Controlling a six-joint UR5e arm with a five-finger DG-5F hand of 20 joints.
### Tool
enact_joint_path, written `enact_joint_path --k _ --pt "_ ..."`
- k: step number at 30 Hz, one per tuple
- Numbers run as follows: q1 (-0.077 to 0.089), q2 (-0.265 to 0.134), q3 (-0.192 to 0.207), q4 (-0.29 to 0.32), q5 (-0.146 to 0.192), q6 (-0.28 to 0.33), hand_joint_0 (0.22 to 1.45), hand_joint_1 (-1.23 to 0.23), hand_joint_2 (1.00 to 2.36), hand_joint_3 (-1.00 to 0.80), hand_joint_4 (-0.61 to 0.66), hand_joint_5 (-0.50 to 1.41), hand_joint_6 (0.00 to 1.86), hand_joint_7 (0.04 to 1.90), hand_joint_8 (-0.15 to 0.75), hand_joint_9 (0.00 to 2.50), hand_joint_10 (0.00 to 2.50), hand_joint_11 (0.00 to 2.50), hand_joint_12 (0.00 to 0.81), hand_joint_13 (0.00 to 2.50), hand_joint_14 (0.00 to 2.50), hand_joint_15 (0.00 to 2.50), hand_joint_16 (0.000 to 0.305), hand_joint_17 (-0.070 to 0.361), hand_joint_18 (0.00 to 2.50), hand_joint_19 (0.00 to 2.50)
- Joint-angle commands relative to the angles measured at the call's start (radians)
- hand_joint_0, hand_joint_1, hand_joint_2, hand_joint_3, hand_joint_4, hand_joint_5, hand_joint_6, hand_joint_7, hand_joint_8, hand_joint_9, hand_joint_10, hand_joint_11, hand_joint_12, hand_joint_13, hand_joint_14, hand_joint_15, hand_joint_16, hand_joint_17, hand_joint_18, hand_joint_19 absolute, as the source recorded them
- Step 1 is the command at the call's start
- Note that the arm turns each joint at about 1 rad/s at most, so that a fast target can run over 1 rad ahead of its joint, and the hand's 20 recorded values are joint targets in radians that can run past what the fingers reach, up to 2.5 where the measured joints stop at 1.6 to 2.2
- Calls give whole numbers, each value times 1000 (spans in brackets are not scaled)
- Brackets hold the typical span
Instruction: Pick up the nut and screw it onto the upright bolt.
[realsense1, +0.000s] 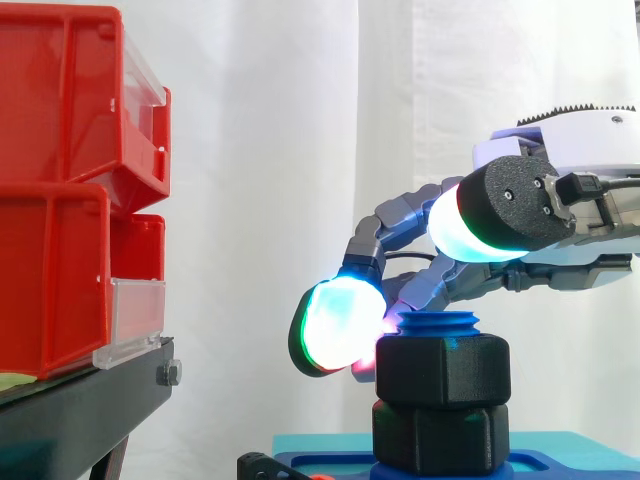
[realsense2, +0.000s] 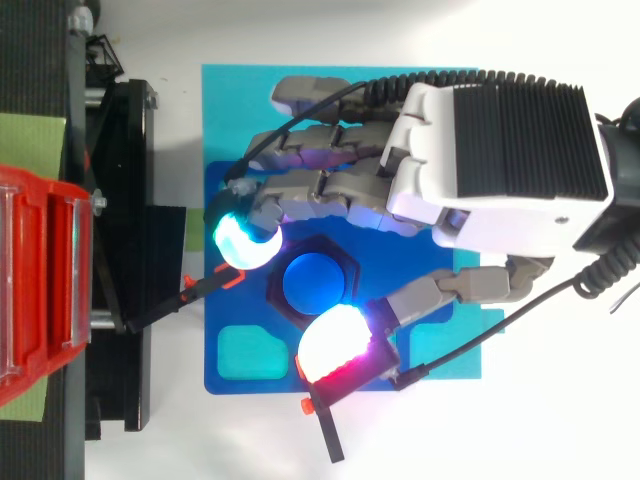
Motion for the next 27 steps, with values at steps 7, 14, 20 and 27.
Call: enact_joint_path --k 7,14,20,27 --pt "12 0 0 -14 15 3 483 -320 1000 -500 198 -104 504 1039 260 688 0 0 310 361 0 0 39 87 107 0" --pt "12 0 0 -16 12 3 484 -320 1000 -500 201 -99 504 1074 262 696 0 0 309 373 0 0 39 87 117 0" --pt "7 0 0 -16 10 3 484 -320 1000 -500 197 -94 504 1097 266 708 0 0 310 381 0 0 39 87 123 0" --pt "1 0 0 -33 10 3 485 -321 1000 -500 192 -82 503 1161 267 714 0 0 311 401 0 0 38 86 140 0"
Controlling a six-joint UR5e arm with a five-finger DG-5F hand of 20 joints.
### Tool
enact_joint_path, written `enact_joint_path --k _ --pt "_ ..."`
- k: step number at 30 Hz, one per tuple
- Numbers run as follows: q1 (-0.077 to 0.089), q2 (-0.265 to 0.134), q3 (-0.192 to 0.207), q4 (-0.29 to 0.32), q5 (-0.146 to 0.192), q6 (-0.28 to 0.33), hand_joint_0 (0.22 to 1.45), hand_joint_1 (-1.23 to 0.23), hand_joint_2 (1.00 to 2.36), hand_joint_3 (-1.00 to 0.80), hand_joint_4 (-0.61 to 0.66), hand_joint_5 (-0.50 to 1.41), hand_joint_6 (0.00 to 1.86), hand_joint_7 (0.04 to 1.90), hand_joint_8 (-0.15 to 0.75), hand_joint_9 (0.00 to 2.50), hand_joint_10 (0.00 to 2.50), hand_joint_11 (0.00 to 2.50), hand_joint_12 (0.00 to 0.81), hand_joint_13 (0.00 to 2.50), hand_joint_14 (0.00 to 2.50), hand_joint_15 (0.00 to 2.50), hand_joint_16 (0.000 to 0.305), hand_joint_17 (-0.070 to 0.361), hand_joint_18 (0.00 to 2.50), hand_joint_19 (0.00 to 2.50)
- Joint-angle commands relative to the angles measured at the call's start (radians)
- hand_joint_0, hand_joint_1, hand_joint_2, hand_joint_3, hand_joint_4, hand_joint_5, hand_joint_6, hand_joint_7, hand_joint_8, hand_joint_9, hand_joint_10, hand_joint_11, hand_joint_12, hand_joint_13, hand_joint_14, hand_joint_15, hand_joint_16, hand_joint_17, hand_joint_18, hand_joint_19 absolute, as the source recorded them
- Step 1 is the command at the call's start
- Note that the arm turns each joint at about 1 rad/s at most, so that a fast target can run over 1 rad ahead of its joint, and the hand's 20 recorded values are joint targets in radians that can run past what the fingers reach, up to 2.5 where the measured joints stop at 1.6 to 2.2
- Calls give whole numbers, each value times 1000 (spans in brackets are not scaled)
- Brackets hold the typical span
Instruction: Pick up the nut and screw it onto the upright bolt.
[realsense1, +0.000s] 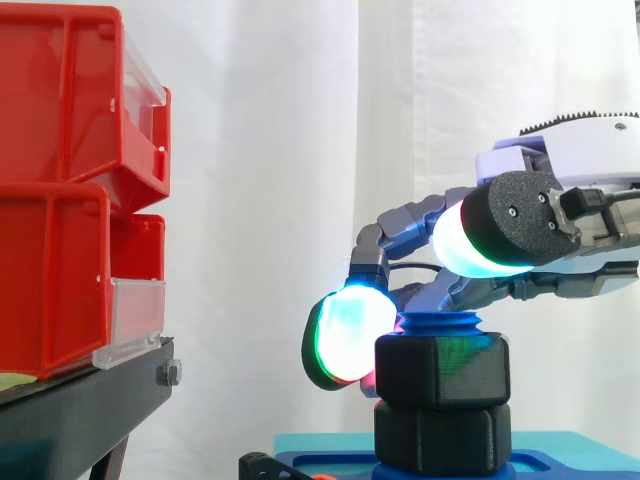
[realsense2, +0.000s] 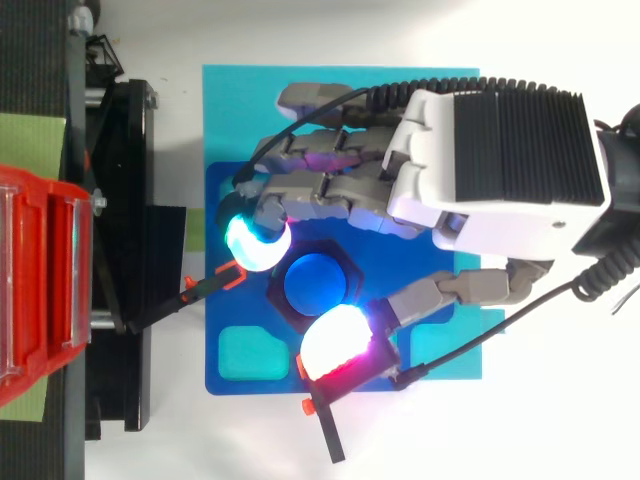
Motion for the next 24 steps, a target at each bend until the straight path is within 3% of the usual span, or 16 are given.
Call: enact_joint_path --k 1,6,12,24 --pt "-1 0 0 -10 0 0 485 -320 1000 -500 184 -78 503 1183 267 719 0 0 310 403 0 0 38 86 142 0" --pt "-6 0 0 -26 -2 0 487 -324 1000 -500 192 -58 503 1261 275 739 0 0 308 418 0 0 37 83 153 0" --pt "-27 0 0 -26 -20 -2 496 -340 1000 -500 182 -18 502 1404 269 814 0 21 297 463 0 0 35 80 191 0" --pt "-75 0 0 -23 -68 -6 506 -343 1000 -500 90 28 583 1274 242 1043 0 10 260 581 0 0 32 71 312 10"
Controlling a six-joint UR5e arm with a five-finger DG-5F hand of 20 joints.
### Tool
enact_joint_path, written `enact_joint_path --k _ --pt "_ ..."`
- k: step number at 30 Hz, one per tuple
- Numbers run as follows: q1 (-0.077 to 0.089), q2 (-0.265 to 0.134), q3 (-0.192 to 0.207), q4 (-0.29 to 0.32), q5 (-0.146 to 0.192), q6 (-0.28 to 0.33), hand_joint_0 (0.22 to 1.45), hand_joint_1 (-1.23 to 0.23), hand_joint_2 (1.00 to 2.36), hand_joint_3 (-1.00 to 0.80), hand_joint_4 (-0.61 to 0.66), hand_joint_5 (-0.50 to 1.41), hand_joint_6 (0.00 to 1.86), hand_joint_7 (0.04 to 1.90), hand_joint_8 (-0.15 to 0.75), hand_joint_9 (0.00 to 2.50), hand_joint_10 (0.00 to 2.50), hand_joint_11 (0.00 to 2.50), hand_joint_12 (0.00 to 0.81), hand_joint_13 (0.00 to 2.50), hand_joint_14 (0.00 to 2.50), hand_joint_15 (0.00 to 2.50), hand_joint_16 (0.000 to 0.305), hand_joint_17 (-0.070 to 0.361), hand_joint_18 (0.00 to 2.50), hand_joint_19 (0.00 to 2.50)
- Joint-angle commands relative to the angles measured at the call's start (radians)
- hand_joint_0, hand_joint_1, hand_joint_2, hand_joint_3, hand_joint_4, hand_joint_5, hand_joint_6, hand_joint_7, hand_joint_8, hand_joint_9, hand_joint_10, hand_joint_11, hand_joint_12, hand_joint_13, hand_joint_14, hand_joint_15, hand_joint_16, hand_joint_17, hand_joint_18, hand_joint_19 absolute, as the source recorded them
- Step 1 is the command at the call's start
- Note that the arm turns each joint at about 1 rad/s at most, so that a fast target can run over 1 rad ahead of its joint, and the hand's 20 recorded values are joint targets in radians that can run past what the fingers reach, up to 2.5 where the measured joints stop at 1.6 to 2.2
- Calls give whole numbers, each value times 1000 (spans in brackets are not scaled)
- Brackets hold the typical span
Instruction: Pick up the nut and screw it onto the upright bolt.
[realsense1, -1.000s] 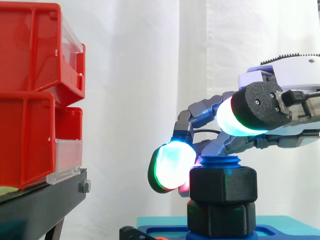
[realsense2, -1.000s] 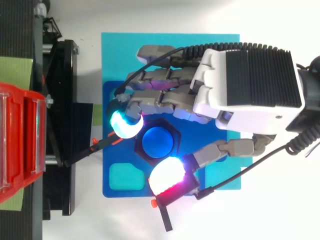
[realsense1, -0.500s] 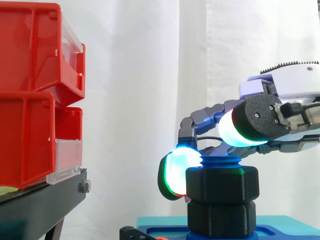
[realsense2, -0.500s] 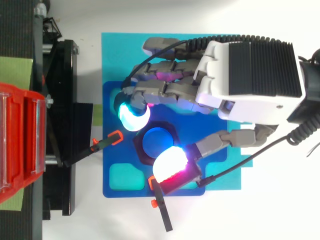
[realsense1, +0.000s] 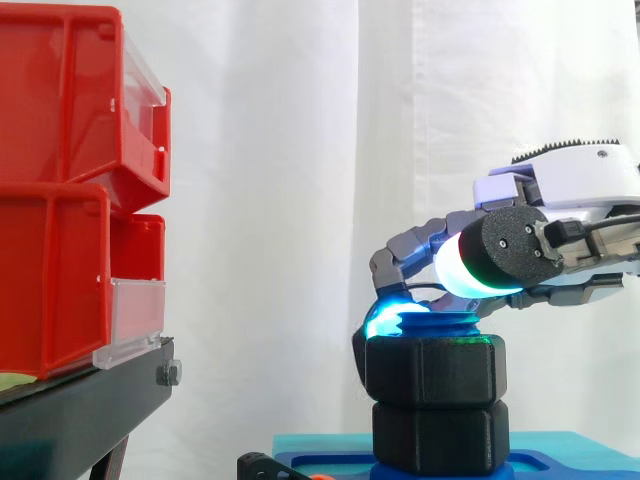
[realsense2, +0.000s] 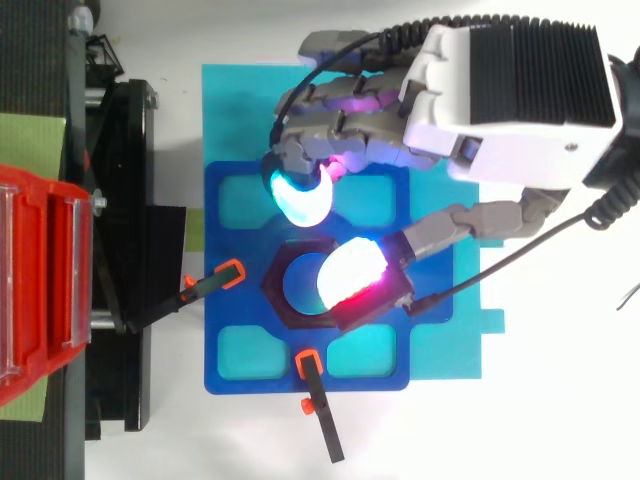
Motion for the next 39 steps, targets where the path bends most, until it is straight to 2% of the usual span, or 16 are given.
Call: enact_joint_path --k 1,6,10,11,12,14,19,23,30,33,39 --pt "-16 0 1 -2 -17 -1 507 -343 1000 -500 82 32 582 1280 228 1065 0 13 254 593 0 0 31 70 320 14" --pt "-23 0 1 -4 -23 -1 512 -353 1000 -500 46 55 571 1310 184 1195 0 17 222 669 0 0 27 62 429 43" --pt "-25 0 1 1 -23 -1 509 -348 1000 -500 107 39 500 1413 204 1184 0 55 231 661 0 0 28 63 422 39" --pt "-25 0 -1 2 -23 -1 506 -341 1000 -500 148 -5 503 1319 241 1140 2 67 249 633 0 0 29 66 380 42" --pt "-25 0 1 2 -23 -1 504 -337 1000 -500 142 -12 503 1298 242 1125 0 68 253 624 0 0 30 68 372 41" --pt "-25 0 1 4 -23 -1 498 -333 1000 -500 187 -58 504 1114 254 1036 1 51 271 587 0 0 33 74 347 52" --pt "-25 0 1 10 -23 -2 486 -312 1000 -500 213 -111 503 839 248 886 0 0 290 496 0 0 37 83 279 46" --pt "-17 0 1 18 -20 -1 477 -295 1000 -500 195 -135 502 719 235 777 0 0 293 463 0 0 39 87 239 35" --pt "-10 0 1 19 -17 -7 472 -273 1000 -500 194 -138 502 686 237 733 0 0 299 424 0 0 40 90 193 22" --pt "0 0 1 19 -12 -7 472 -264 1000 -500 192 -136 502 683 237 721 0 0 300 418 0 0 40 91 184 22" --pt "23 0 1 19 19 -7 473 -249 1000 -500 194 -133 502 687 235 707 0 0 301 404 0 0 41 92 169 25"
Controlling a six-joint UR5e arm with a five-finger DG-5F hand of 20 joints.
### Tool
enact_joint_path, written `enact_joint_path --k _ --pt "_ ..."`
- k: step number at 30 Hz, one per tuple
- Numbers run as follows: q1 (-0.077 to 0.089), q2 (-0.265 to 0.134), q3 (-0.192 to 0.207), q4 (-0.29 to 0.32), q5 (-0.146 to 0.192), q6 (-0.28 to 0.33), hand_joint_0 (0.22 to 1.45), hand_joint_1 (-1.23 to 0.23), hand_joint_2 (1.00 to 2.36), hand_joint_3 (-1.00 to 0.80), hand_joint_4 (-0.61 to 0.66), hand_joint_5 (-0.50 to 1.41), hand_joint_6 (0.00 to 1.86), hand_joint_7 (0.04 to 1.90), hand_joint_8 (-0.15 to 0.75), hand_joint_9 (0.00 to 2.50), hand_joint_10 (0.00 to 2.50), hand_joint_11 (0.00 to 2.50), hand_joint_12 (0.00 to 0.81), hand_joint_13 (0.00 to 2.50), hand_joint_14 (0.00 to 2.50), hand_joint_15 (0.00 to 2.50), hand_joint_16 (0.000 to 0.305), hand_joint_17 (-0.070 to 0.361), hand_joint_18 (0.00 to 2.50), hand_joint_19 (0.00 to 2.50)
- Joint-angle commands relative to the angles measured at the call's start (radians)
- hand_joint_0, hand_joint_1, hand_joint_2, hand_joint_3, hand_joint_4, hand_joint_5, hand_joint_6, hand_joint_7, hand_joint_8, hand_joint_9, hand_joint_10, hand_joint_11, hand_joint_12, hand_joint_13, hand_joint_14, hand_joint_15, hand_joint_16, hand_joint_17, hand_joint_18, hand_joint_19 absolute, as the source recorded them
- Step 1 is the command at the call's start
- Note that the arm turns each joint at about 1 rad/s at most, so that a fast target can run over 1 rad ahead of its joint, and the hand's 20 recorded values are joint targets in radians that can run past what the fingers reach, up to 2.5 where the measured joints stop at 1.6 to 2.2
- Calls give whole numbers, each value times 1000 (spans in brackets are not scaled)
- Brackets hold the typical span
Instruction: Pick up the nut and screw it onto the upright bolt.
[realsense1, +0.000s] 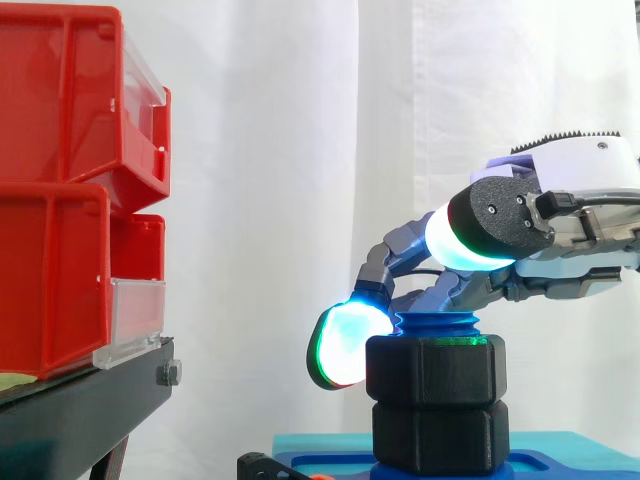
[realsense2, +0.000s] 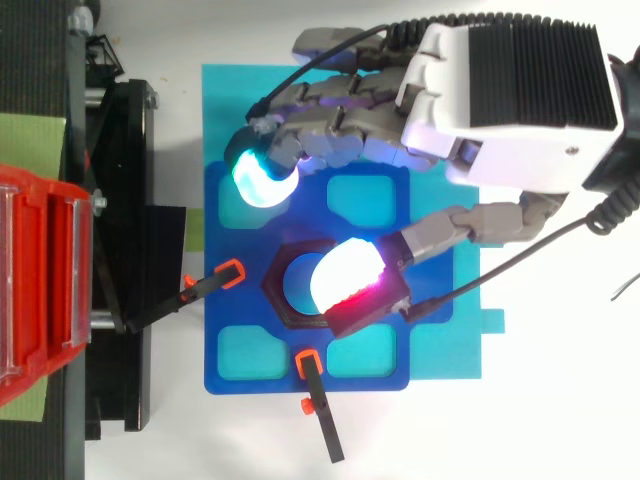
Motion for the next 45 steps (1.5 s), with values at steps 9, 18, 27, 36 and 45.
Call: enact_joint_path --k 9,18,27,36,45 --pt "43 0 0 -9 43 3 473 -240 1000 -500 200 -123 502 704 239 698 0 0 303 396 0 0 41 91 163 19" --pt "57 0 0 -10 59 5 476 -242 1000 -500 220 -90 503 842 251 707 0 0 307 397 0 0 40 90 157 30" --pt "59 0 0 -18 60 5 485 -253 1000 -500 223 -67 504 995 259 730 0 0 306 411 0 0 39 88 164 36" --pt "56 0 0 -18 56 5 489 -266 1000 -500 199 -49 504 1125 262 753 0 0 305 427 0 0 39 87 179 42" --pt "51 0 -2 -26 54 5 495 -293 1000 -500 140 -18 502 1426 265 793 0 0 298 451 0 0 38 86 205 44"
